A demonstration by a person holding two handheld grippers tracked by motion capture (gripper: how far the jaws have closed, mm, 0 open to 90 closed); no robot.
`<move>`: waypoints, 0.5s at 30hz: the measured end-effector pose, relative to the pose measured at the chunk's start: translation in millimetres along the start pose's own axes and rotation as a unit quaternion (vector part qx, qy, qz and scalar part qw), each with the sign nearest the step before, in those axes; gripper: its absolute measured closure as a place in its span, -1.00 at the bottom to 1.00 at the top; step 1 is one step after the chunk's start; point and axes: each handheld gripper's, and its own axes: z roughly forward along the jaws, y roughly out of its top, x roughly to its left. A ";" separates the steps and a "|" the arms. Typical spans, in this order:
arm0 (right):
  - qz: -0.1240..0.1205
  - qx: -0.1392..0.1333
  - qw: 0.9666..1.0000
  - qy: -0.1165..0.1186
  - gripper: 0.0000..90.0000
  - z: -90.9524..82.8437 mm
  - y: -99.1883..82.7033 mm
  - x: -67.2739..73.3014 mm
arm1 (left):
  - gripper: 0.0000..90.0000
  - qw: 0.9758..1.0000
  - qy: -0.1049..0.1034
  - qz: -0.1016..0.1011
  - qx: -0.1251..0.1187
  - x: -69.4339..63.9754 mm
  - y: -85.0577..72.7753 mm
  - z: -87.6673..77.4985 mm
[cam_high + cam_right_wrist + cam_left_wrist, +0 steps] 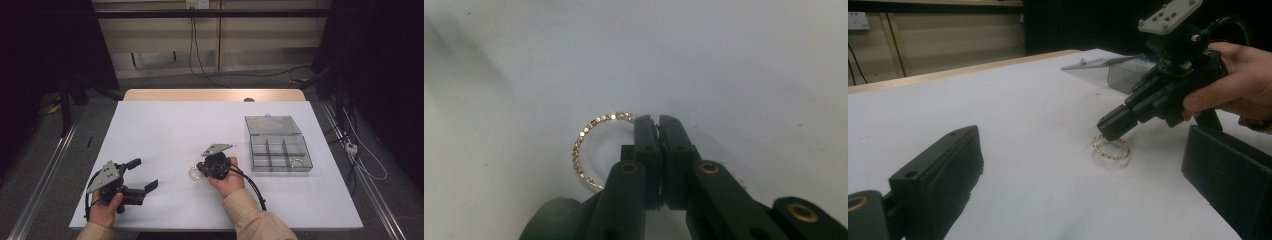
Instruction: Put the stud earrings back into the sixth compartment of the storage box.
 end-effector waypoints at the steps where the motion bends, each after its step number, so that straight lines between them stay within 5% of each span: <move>1: 0.000 -0.001 1.000 0.000 0.95 -1.7 0.9 -0.7 | -0.94 1.000 -0.002 -0.001 -0.002 0.0 0.2 -0.1; 15: 0.015 -0.032 0.999 -0.015 0.95 -45.9 3.1 -27.1 | -0.94 1.000 -0.006 0.003 -0.002 -0.9 0.2 0.8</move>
